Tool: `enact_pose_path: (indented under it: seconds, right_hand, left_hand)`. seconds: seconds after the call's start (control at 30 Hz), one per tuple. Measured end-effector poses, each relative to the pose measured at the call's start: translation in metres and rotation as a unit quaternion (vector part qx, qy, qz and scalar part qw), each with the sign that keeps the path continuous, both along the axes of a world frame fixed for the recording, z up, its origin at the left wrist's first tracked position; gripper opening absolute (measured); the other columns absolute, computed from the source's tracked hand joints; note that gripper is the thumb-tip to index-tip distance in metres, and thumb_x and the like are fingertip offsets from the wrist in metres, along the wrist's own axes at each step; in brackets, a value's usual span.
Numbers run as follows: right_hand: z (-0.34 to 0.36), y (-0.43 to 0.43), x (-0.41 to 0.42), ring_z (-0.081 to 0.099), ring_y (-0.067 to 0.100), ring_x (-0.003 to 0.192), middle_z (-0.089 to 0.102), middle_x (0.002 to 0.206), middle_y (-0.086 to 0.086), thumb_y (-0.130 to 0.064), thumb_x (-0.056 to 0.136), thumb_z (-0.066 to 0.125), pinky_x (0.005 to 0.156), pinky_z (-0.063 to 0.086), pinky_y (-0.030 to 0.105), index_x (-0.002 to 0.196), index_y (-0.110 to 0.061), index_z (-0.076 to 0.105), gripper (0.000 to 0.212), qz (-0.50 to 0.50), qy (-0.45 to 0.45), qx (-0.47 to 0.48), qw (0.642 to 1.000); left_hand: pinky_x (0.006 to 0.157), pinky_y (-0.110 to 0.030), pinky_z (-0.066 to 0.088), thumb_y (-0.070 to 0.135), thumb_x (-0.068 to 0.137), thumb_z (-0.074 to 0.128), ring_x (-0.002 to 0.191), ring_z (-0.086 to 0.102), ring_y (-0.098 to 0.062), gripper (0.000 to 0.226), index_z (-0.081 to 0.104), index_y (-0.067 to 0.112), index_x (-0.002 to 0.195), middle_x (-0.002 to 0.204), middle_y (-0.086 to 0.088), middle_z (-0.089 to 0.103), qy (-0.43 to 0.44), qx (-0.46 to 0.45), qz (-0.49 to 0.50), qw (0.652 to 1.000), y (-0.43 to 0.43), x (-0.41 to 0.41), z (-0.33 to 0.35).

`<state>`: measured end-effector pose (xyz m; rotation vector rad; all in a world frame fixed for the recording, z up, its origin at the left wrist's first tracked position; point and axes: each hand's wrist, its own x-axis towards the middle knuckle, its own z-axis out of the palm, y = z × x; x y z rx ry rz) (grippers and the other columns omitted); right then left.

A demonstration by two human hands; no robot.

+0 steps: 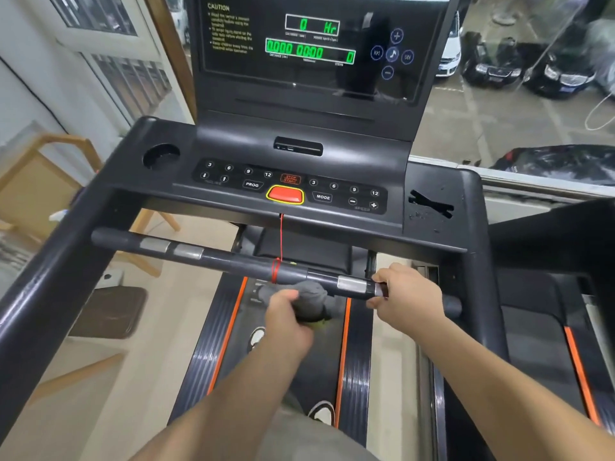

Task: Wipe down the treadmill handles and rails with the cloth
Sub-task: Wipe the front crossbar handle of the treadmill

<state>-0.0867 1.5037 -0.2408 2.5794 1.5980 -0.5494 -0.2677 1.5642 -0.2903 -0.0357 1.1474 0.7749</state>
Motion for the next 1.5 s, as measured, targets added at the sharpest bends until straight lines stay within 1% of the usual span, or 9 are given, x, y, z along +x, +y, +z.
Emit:
enact_pose_path:
  seconds: [0.27,0.53,0.6,0.73,0.83,1.0,1.2,1.4,1.5]
  right_hand:
    - [0.0,-0.006,0.01,0.052,0.013,0.125,0.058,0.13,-0.013,-0.047,0.092,0.066,0.09,0.045,0.028,0.14,-0.037,0.058,0.05,0.016,0.023,0.006,1.0]
    - [0.006,-0.048,0.062,0.054,0.017,0.117,0.058,0.124,-0.007,-0.048,0.087,0.073,0.091,0.053,0.039,0.129,-0.028,0.062,0.049,-0.031,-0.007,-0.043,0.999]
    - [0.001,-0.049,0.063,0.055,0.016,0.1,0.06,0.108,-0.007,-0.04,0.087,0.07,0.077,0.051,0.033,0.11,-0.027,0.066,0.027,-0.027,-0.024,-0.03,0.999]
    - [-0.002,-0.043,0.062,0.057,0.019,0.091,0.054,0.092,-0.006,-0.03,0.083,0.064,0.066,0.046,0.029,0.092,-0.025,0.062,0.01,-0.012,-0.049,-0.023,0.998]
    - [-0.01,-0.049,0.069,0.058,0.018,0.088,0.055,0.089,-0.006,-0.026,0.081,0.063,0.064,0.045,0.027,0.089,-0.023,0.063,0.008,-0.019,-0.042,0.004,0.999]
    - [-0.024,-0.054,0.072,0.057,0.026,0.056,0.052,0.062,-0.003,-0.013,0.038,0.081,0.049,0.022,0.019,0.062,-0.017,0.054,0.036,0.018,-0.06,0.114,0.992]
    - [-0.01,-0.047,0.07,0.062,0.022,0.099,0.06,0.099,-0.004,-0.033,0.081,0.067,0.065,0.041,0.029,0.099,-0.022,0.062,0.022,0.024,-0.066,0.039,0.997]
    - [-0.01,-0.054,0.065,0.056,0.019,0.097,0.047,0.092,-0.007,-0.024,0.077,0.061,0.053,0.026,0.027,0.086,-0.023,0.048,0.016,0.016,-0.048,0.039,0.998]
    - [-0.01,-0.054,0.065,0.058,0.021,0.098,0.053,0.094,-0.006,-0.021,0.078,0.062,0.053,0.026,0.026,0.086,-0.023,0.046,0.018,0.013,-0.033,0.034,0.999]
  left_hand:
    - [0.093,-0.047,0.056,0.008,0.082,0.057,0.114,0.066,-0.04,0.034,0.062,-0.009,0.11,0.1,-0.018,0.069,-0.01,-0.004,-0.223,0.975,-0.055,0.042,0.035]
    - [0.065,-0.026,0.057,0.014,0.087,0.06,0.076,0.071,-0.017,0.019,0.065,0.009,0.105,0.092,-0.007,0.073,0.201,0.188,-0.206,0.939,-0.011,0.032,0.082]
    - [0.066,-0.026,0.048,0.014,0.088,0.06,0.078,0.064,-0.007,0.017,0.059,0.021,0.104,0.098,0.002,0.07,0.348,0.413,-0.288,0.791,-0.007,0.045,0.085]
    - [0.09,-0.04,0.045,0.025,0.069,0.066,0.109,0.057,-0.031,0.037,0.055,0.019,0.104,0.112,-0.003,0.063,0.496,0.628,-0.516,0.306,-0.031,0.071,0.042]
    - [0.118,-0.057,0.029,0.038,0.065,0.076,0.137,0.042,-0.037,0.084,0.045,0.014,0.139,0.149,-0.009,0.046,0.499,0.615,-0.587,0.169,-0.049,0.082,0.012]
    - [0.087,-0.041,0.041,0.042,0.08,0.053,0.101,0.057,-0.03,0.051,0.048,0.023,0.126,0.118,0.001,0.058,0.479,0.628,-0.593,0.158,-0.013,0.103,0.013]
    - [0.079,-0.041,0.046,0.039,0.106,0.027,0.1,0.064,-0.034,0.024,0.041,0.045,0.124,0.112,-0.001,0.066,0.438,0.528,-0.678,0.264,0.012,0.146,0.025]
    - [0.115,-0.059,0.034,0.043,0.077,0.046,0.127,0.044,-0.04,0.072,0.044,0.006,0.138,0.138,-0.015,0.045,0.521,0.64,-0.554,0.113,-0.044,0.079,-0.01]
    - [0.106,-0.052,0.039,0.049,0.075,0.053,0.11,0.048,-0.034,0.071,0.044,0.009,0.133,0.126,-0.009,0.05,0.512,0.634,-0.566,0.127,-0.034,0.096,-0.003]
